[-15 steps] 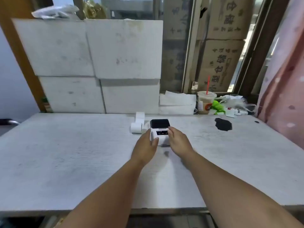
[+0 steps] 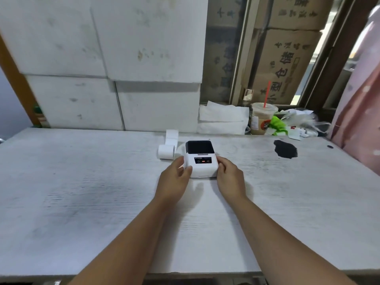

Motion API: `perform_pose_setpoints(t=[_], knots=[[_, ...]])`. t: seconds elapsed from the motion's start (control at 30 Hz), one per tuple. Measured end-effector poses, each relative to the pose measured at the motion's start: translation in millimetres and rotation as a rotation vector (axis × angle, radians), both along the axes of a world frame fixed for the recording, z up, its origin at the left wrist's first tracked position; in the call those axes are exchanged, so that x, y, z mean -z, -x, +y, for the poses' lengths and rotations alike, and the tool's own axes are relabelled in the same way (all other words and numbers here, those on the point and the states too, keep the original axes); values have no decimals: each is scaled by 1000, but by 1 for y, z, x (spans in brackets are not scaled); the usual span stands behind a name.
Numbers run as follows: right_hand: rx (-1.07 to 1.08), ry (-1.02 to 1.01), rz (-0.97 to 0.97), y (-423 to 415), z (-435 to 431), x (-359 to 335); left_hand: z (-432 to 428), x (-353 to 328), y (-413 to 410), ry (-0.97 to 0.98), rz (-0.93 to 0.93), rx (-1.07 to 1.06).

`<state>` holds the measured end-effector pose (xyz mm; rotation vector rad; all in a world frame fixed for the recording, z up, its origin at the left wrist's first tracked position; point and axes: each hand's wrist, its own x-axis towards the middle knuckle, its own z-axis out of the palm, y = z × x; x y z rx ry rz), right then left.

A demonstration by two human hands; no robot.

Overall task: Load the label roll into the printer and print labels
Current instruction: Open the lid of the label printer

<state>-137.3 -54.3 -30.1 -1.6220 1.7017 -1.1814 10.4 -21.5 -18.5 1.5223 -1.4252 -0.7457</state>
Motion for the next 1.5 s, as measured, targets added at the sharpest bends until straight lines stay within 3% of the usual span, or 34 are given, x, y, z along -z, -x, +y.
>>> perform_pose_setpoints(t=[0.2, 0.47, 0.63, 0.87, 1.07, 1.5], knots=[[11, 6, -10, 4, -7, 7, -14, 10, 2, 32, -197, 59], [53, -28, -123, 8, -13, 7, -17, 9, -3, 3, 14, -37], [-7, -46, -63, 7, -14, 7, -22, 11, -3, -27, -54, -29], [-101, -127, -147, 14, -14, 4, -15, 9, -1, 27, -20, 111], [-41, -143, -223, 15, -12, 1, -17, 8, -4, 21, 5, 12], [-167, -171, -145, 11, -10, 2, -18, 4, -7, -36, 89, 98]])
